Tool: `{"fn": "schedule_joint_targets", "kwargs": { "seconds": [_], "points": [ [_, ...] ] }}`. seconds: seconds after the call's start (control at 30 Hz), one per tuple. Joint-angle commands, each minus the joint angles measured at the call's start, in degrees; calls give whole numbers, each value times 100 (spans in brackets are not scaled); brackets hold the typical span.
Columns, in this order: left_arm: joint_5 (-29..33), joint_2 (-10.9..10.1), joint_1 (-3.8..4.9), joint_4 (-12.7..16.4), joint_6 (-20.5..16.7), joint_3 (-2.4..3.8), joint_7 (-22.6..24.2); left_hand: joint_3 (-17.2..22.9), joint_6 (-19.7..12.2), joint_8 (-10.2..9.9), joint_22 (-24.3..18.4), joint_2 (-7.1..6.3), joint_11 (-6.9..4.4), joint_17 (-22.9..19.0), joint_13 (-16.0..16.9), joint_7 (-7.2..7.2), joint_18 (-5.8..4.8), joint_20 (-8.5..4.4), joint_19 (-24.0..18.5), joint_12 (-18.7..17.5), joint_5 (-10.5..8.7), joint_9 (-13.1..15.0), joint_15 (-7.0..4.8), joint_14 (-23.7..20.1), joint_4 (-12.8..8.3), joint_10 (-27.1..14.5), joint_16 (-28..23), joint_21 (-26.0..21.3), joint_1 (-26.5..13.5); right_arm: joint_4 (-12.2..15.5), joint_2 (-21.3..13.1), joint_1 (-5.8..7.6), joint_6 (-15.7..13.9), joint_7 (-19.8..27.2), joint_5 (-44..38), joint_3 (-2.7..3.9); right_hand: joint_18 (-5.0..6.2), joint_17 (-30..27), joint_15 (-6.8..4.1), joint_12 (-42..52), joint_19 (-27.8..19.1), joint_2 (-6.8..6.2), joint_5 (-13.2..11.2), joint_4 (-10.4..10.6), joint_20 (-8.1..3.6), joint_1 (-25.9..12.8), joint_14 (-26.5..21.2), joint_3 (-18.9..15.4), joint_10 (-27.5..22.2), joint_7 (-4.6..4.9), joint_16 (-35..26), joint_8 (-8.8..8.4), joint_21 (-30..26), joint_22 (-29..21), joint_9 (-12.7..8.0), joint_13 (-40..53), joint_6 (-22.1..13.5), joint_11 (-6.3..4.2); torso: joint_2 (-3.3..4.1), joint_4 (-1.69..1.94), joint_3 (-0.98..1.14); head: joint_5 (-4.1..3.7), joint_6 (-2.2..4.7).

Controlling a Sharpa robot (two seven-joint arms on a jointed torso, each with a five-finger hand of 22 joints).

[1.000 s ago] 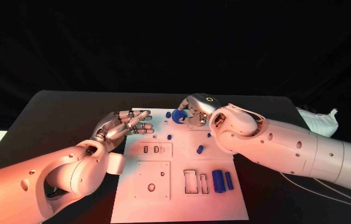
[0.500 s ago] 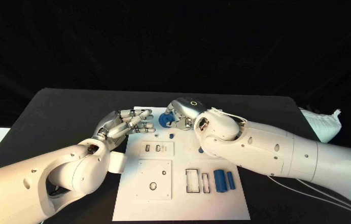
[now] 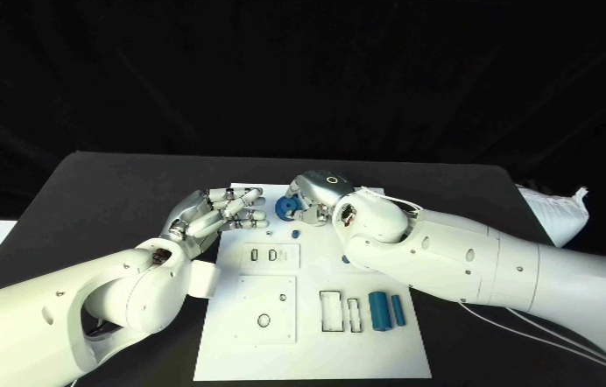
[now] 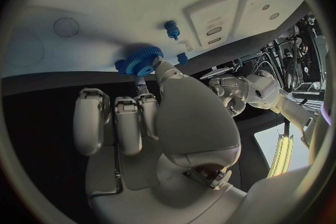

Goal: Assemble the parts on the task board

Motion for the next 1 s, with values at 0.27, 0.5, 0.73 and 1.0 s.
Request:
{"fn": "schedule_joint_targets", "kwargs": {
  "seconds": [0.27, 0.5, 0.73, 1.0],
  "points": [
    [10, 6, 5, -2, 116, 4, 20, -12, 2, -22, -5, 2, -8, 6, -8, 47, 49, 28, 26, 3, 0, -2, 8, 3, -34, -50, -19, -17, 75, -15, -12, -7, 66, -216, -98, -1, -57, 1068, 98, -186, -26, -253, -253, 306, 117, -502, 504, -86, -18, 65, -8, -56, 3, -13, -58, 596, -287, 86, -1, 2, 4, -11, 0],
    [10, 6, 5, -5, 116, 4, 17, -12, 2, -22, -5, 2, -8, 6, -8, 47, 49, 28, 26, 3, 0, -2, 8, 3, -34, -50, -19, -17, 75, -8, -29, -7, 74, -177, -18, -2, -55, 1066, 117, -207, -37, -474, -88, 641, 137, -1048, 503, -410, -25, 83, -9, -57, 2, -18, -55, 590, -368, 108, -2, 1, 2, -19, -4],
    [10, 9, 5, -18, 119, 4, 15, -12, 2, -22, -5, 2, -8, 6, -8, 47, 49, 28, 26, 3, 0, -2, 8, 3, -34, -50, -19, -17, 75, 132, -211, -36, -335, -43, 166, 1, -62, 1100, 104, -157, -15, -175, 393, 625, 131, -1401, 510, -796, 10, 58, 7, -35, 28, 32, -28, 642, -275, 89, -1, 3, 7, -27, 9],
    [10, -4, 4, -28, 118, 3, 15, -12, 2, -22, -5, 2, -8, 6, -8, 47, 49, 28, 26, 3, 0, -2, 8, 3, -34, -50, -19, -17, 75, 486, -911, -57, -838, 664, 922, 83, -66, 1098, 77, -156, -10, -9, 486, 403, 105, -796, 509, -762, 18, 30, 6, -40, 40, 54, -14, 656, -181, 58, -24, -41, 17, -20, 34]
  ]
}}
